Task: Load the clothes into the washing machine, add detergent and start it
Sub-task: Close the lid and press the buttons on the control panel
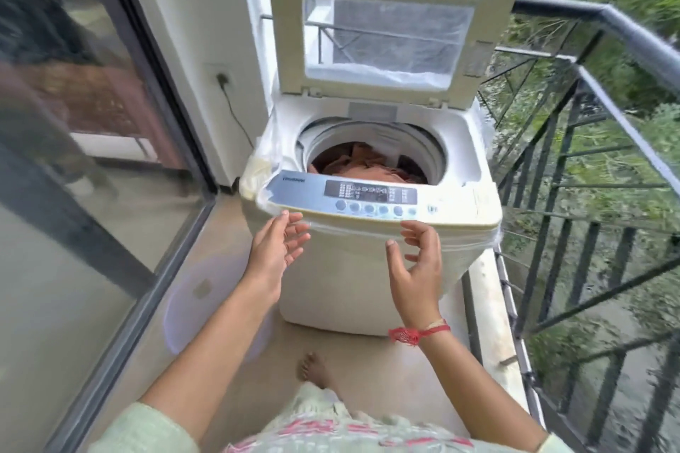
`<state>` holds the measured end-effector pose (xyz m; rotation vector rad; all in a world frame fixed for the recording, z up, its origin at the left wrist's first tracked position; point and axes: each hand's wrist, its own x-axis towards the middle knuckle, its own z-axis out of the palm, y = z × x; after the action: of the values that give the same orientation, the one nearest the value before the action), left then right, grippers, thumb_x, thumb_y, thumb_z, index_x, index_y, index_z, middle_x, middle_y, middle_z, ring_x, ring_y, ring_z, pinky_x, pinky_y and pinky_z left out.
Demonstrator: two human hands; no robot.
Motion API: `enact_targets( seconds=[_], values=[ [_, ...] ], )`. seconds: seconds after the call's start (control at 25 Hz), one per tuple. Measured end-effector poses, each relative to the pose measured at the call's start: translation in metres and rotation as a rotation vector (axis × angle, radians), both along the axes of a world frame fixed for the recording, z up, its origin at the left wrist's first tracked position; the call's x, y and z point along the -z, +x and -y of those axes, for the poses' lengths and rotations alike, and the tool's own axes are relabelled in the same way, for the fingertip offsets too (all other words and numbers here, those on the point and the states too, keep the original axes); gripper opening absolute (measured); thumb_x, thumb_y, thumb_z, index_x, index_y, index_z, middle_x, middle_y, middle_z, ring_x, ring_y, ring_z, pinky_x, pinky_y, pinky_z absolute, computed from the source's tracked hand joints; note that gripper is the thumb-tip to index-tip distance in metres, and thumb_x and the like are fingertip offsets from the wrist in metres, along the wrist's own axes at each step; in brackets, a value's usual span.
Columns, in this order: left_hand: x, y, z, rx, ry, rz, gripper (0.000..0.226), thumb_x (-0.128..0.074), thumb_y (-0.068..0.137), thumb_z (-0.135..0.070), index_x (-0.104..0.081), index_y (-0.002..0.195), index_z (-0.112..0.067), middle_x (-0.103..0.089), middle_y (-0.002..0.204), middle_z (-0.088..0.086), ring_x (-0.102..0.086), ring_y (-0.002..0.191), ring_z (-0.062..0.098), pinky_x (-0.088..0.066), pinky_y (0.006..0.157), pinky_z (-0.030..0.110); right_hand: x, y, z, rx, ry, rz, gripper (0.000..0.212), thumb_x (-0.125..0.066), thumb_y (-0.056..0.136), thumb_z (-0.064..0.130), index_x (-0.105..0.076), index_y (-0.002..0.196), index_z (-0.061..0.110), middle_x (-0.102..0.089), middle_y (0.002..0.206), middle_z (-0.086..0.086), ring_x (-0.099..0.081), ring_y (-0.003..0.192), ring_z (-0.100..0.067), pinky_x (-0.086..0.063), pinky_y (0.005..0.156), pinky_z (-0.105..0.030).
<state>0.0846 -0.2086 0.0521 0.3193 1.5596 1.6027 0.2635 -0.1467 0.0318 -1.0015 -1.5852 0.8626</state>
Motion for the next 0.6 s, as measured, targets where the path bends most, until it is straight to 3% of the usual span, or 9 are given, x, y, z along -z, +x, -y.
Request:
enact_targets(
  seconds=[0.28, 0.6],
  values=[
    [-0.018, -0.079, -0.134, 0.087, 0.084, -0.058, 0.026, -0.042, 0.099, -0.03, -0.063, 0.086, -0.021, -0.067, 0.084, 0.0, -0.063, 0.076, 0.013, -0.043, 0.072, 0.027, -0.013, -0.076, -0.124, 0.122, 0.121, 0.013, 0.022, -0.058, 0.086, 0.016, -0.052, 0.105, 0.023, -0.054, 0.099, 0.002, -0.054, 0.095, -0.018, -0.048, 0.084, -0.04],
    [-0.062, -0.132, -0.252, 0.183, 0.202, -0.151, 0.027, -0.04, 0.1, -0.03, -0.062, 0.087, -0.022, -0.066, 0.083, -0.002, -0.062, 0.077, 0.012, -0.045, 0.072, 0.025, -0.056, -0.126, -0.22, 0.203, 0.232, -0.076, 0.032, -0.059, 0.084, 0.016, -0.047, 0.103, 0.039, -0.053, 0.1, 0.01, -0.054, 0.096, -0.013, -0.046, 0.083, -0.032]
  ],
)
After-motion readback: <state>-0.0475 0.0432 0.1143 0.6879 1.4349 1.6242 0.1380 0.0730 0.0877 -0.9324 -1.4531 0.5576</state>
